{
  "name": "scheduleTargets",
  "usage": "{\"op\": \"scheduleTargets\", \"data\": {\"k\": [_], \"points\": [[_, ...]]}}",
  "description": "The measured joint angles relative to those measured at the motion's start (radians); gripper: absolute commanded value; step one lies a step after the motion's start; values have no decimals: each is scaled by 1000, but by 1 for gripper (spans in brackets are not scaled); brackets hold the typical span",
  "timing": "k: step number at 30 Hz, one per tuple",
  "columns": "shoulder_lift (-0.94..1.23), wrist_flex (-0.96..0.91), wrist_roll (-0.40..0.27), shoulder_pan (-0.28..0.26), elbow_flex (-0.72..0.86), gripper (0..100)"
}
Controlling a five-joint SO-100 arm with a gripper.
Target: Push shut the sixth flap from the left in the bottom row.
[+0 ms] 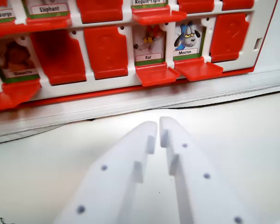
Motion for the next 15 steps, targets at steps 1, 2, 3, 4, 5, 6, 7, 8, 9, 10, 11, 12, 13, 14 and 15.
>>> {"op": "scheduleTargets", "data": {"k": [1,2,3,4,5,6,7,8,9,10,11,12,13,14,15], "points": [[-38,-32,-2,0,2,0],[-71,-60,-2,0,2,0],[-103,-87,-3,-3,2,0],[-133,-109,-5,-6,2,0],[-164,-126,-5,-8,2,0],[-193,-140,-5,-8,2,0],[-221,-152,-5,-5,2,0],[-247,-161,-2,0,2,0],[-273,-170,2,6,-5,0],[-298,-178,2,9,-12,0],[-321,-184,2,11,-26,0],[-341,-187,5,11,-38,0],[-360,-189,9,11,-54,0],[-377,-189,12,11,-71,0],[-393,-189,14,11,-87,0]]}}
